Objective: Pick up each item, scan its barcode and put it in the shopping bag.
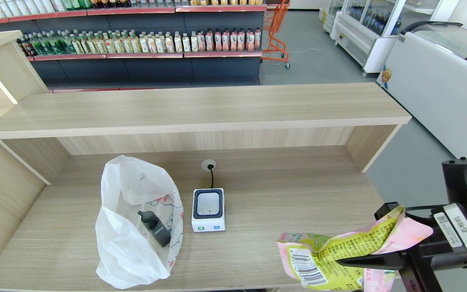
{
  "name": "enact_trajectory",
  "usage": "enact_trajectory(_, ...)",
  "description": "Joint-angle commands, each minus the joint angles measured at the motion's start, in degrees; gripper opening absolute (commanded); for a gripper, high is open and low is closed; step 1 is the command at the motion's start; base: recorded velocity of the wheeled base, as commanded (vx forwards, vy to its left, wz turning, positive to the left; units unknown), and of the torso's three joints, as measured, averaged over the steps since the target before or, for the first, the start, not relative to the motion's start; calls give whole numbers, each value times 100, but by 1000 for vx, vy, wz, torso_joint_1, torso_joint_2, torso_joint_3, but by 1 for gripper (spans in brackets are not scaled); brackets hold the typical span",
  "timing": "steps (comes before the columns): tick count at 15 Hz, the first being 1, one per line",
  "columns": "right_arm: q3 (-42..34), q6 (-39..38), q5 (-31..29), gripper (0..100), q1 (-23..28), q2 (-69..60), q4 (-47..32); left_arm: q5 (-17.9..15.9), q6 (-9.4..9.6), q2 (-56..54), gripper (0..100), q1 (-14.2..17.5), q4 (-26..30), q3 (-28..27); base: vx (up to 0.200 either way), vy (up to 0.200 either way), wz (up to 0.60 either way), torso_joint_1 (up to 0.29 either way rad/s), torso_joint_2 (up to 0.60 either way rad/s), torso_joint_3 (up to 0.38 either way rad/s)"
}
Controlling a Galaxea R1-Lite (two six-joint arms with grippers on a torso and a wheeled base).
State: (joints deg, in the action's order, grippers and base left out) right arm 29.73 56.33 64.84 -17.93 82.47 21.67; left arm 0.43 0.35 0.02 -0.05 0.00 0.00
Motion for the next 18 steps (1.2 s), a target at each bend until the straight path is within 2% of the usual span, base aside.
enact_trajectory(1, -20, 9, 2, 0, 0, 15, -5, 1, 0, -2, 100, -4, 0, 0, 0, 0, 0, 0, 0, 0)
enact_trajectory(18, -38, 1, -7, 0, -211, -108, -260, 1, 0, -2, 100, 5, 0, 0, 0, 0, 0, 0, 0, 0)
